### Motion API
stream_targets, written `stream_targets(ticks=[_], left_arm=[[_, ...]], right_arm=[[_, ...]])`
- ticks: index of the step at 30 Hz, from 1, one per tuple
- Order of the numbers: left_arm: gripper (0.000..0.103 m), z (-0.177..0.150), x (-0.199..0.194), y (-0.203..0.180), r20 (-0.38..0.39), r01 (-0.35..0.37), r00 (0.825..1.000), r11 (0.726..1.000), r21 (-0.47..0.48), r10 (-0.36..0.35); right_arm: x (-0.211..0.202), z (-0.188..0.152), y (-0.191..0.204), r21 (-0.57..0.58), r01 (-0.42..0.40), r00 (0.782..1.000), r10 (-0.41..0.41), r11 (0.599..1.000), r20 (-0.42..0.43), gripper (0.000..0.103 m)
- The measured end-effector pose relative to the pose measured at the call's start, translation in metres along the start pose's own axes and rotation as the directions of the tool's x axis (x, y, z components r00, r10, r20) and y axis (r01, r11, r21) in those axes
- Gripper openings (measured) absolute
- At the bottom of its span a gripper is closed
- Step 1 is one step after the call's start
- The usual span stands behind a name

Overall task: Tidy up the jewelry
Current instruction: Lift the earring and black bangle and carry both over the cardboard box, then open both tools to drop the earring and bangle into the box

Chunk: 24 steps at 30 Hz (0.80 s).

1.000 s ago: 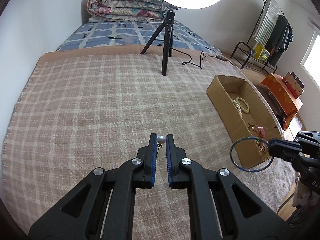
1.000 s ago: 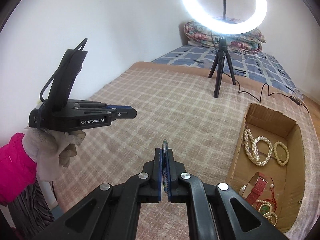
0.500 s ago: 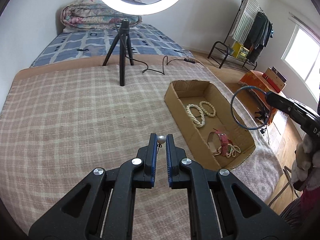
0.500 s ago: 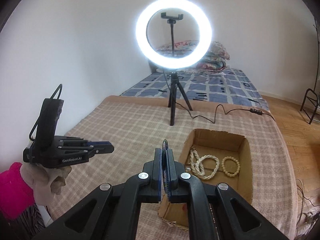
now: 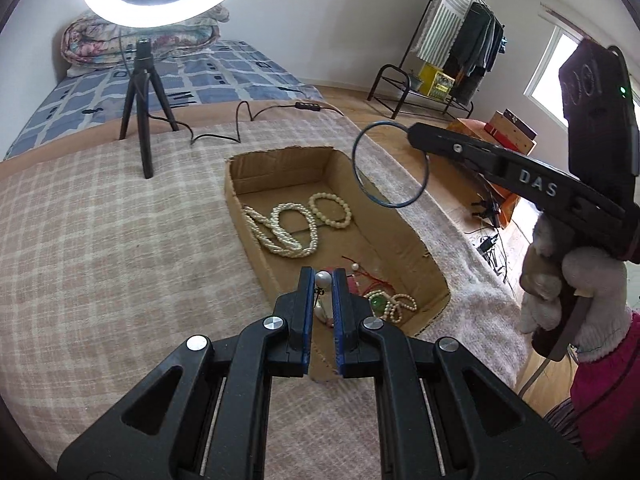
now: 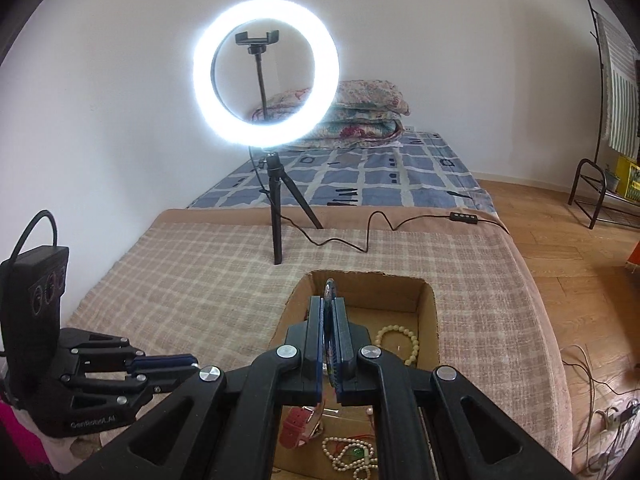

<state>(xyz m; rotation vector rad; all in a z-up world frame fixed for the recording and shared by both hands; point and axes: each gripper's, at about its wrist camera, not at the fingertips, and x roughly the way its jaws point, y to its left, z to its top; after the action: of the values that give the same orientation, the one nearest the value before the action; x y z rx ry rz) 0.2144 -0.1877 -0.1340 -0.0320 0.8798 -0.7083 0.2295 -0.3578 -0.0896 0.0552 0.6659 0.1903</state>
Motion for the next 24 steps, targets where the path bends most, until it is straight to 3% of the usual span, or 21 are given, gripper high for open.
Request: stream_targets(ticks=[9, 24], left_arm=[[0.007, -0.003, 0.035, -0.036, -0.058, 0.052, 0.997, 0.998, 0.025, -0.051], [0.007, -0.008, 0.058, -0.055, -0.090, 0.052, 0.995, 0.998, 0.046, -0.048]], right_arm=[[0.027, -0.003, -0.034, 0.065, 0.025, 0.999, -0.022, 0.998, -0.038, 0.001], [0.054, -0.003, -0.050, 0.115, 0.026, 0.997, -0.016, 0.993, -0.082, 0.001]])
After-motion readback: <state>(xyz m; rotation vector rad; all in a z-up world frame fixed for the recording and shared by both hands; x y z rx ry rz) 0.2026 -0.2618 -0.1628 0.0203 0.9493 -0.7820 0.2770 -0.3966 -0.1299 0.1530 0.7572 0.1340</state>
